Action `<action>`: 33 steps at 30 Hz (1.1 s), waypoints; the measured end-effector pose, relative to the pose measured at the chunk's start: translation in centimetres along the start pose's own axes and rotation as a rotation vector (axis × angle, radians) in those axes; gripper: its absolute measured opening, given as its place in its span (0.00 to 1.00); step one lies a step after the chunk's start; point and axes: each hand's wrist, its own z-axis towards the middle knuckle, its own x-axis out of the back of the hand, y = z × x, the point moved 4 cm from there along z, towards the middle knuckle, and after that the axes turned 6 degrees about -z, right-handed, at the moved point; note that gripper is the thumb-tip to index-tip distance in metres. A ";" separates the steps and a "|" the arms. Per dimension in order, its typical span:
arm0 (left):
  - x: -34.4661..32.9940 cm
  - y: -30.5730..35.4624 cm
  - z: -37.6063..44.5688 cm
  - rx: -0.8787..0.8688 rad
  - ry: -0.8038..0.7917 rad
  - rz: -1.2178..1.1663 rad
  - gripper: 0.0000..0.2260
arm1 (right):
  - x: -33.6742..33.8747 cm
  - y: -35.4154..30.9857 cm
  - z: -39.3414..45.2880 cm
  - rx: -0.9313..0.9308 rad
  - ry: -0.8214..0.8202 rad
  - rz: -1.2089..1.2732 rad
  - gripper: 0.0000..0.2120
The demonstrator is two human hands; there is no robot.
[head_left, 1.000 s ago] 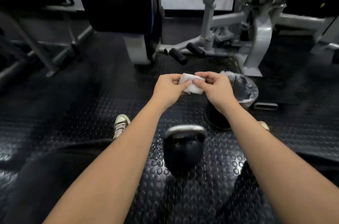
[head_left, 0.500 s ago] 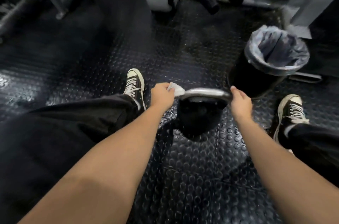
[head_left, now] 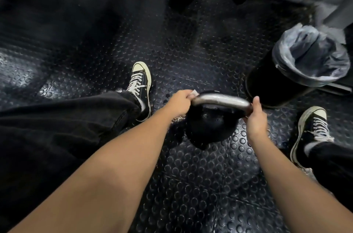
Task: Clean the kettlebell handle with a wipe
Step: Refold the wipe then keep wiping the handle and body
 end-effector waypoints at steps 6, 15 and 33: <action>-0.3 -1.5 -1.5 0.003 0.038 -0.023 0.15 | -0.3 0.4 0.0 -0.050 -0.004 0.077 0.44; -0.5 -0.9 -1.2 0.073 0.052 -0.189 0.15 | -0.3 1.3 0.9 -0.070 -0.009 0.086 0.41; -2.2 -2.4 -1.5 0.111 0.134 -0.350 0.16 | -0.5 3.8 1.5 -0.175 -0.062 0.194 0.55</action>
